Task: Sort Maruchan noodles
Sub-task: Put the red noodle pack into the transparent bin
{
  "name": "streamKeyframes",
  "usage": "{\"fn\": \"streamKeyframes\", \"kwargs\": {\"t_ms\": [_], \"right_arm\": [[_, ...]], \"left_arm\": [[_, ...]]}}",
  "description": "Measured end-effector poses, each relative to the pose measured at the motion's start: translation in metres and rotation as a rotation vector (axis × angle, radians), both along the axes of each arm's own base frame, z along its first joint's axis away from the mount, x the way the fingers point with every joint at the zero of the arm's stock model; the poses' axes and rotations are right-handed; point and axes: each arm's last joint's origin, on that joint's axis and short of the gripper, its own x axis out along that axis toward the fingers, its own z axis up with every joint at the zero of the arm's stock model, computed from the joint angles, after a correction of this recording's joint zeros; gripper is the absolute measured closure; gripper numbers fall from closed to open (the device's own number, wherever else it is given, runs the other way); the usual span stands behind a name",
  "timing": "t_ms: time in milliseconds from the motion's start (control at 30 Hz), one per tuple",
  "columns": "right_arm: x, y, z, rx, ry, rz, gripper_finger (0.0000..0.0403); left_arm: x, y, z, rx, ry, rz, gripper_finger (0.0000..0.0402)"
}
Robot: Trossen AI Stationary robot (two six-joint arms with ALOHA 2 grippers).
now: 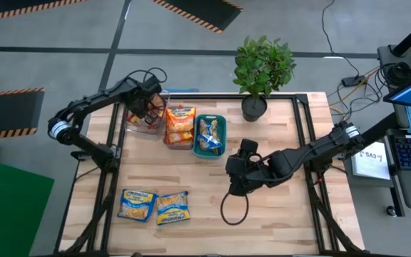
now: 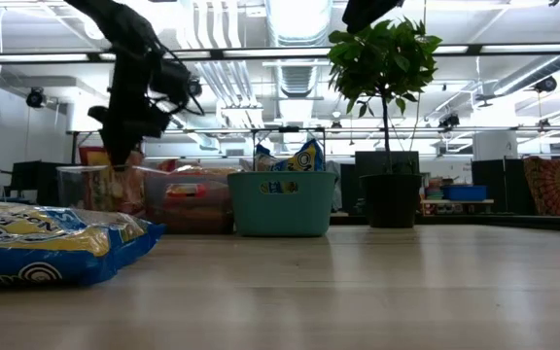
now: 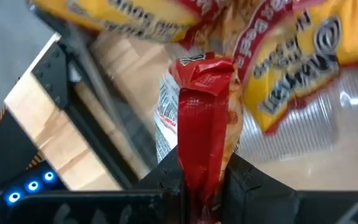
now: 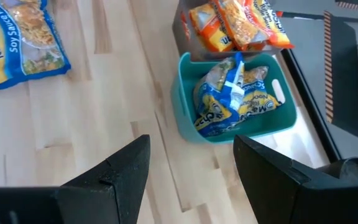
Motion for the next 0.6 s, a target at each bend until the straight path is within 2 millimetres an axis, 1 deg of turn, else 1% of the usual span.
{"fn": "streamKeyframes", "kwargs": {"t_ms": [133, 267, 400, 467, 600], "right_arm": [[-0.002, 0.004, -0.003, 0.012, 0.000, -0.007, 0.0182], [-0.003, 0.006, -0.007, 0.019, 0.002, -0.015, 0.0181], [-0.004, 0.007, -0.010, 0.014, 0.012, -0.014, 0.0182], [-0.004, 0.007, -0.011, 0.012, 0.011, -0.016, 0.0181], [-0.003, 0.006, -0.012, -0.010, -0.008, -0.028, 0.0181]], "left_arm": [[0.006, 0.006, -0.016, -0.017, 0.020, -0.007, 0.0364], [0.011, 0.013, -0.023, -0.001, 0.080, -0.007, 0.0341], [0.012, 0.018, -0.022, 0.075, 0.154, -0.003, 0.0307], [0.012, 0.020, -0.018, 0.127, 0.193, 0.001, 0.0290], [0.011, 0.020, -0.008, 0.172, 0.200, 0.002, 0.0265]]}}
